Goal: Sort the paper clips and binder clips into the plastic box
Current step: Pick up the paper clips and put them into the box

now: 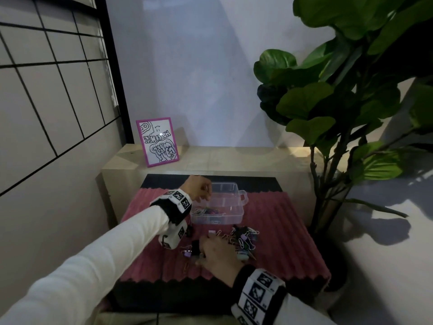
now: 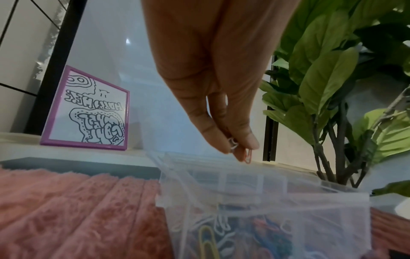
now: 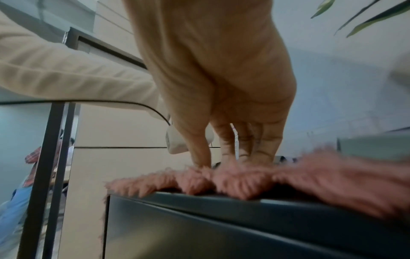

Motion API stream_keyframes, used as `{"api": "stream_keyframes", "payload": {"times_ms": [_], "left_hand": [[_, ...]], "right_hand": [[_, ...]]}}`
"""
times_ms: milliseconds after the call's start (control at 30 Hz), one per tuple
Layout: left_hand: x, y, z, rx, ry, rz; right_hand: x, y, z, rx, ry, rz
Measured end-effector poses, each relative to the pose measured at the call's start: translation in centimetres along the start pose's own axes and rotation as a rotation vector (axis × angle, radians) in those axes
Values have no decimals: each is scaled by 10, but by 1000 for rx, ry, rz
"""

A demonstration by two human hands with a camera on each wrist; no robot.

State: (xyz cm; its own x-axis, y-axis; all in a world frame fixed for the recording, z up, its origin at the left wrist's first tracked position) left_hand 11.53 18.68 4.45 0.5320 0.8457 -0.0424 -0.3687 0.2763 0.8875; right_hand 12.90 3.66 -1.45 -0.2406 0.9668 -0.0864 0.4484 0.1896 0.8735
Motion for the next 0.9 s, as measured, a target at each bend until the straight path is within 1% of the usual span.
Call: {"api": "stream_keyframes", "payload": {"times_ms": [133,200,267,433,533,600,667,733,867,900], "left_hand": [[0,-14,-5,88,1,-97],[-4,-18,-6,109,-8,-109],[-8,-16,-9,117,-3,-76],[-27,8,-10,80,9,67],[-53,17,-4,150,-12,74],[-76,9,-7,190,-9,0],[-100,-10,-15,153,5,-108],[-120,-28,-18,156,6,-153],[-148,-56,-15,177,-2,-151],[-152,-63,-16,179,15,-158]], "right_hand": [[4,2,8,205,43,-25],[7,3,11,290,52,-62],[9,5,14,351,48,-91],[10,5,21,498,-1,-107],[9,4,22,492,-26,-68],[9,2,21,450,-29,-9],[9,-3,19,394,-34,37],[8,-9,16,341,-17,49],[8,-7,18,366,42,39],[8,-6,19,392,53,34]]}}
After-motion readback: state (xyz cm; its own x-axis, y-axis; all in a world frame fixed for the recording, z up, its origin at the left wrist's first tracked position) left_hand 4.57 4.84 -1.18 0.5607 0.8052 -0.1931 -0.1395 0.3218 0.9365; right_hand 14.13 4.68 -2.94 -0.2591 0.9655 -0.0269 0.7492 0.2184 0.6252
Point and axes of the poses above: each hand's wrist, its own x-axis towards the middle knuckle, its own y-axis out of the back of the hand, z = x × y, the point moved 10 cm from there along x, towards the middle knuckle, and after that the axes turned 9 degrees about x, right-handed, at the moved point
